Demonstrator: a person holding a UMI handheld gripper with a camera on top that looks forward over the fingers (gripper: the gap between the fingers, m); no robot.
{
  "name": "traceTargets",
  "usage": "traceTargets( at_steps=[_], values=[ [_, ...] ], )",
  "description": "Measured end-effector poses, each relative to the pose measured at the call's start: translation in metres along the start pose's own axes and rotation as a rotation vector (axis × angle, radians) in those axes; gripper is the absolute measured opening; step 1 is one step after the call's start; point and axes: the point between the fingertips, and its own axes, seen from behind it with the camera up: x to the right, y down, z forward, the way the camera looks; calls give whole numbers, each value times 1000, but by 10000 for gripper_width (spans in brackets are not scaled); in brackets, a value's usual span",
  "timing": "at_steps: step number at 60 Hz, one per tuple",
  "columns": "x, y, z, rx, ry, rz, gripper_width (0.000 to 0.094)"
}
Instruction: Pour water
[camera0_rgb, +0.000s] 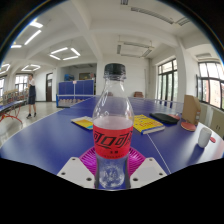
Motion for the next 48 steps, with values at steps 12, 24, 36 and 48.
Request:
traceTargets(
  at_steps=[12, 24, 36, 48],
  values=[
    [-11, -13, -5, 29, -82, 22, 285],
    [1, -109, -43, 153, -258, 293, 285],
    [75, -241, -88, 317, -545, 796, 285],
    [209, -280, -90, 375, -784, 1512, 284]
  ],
)
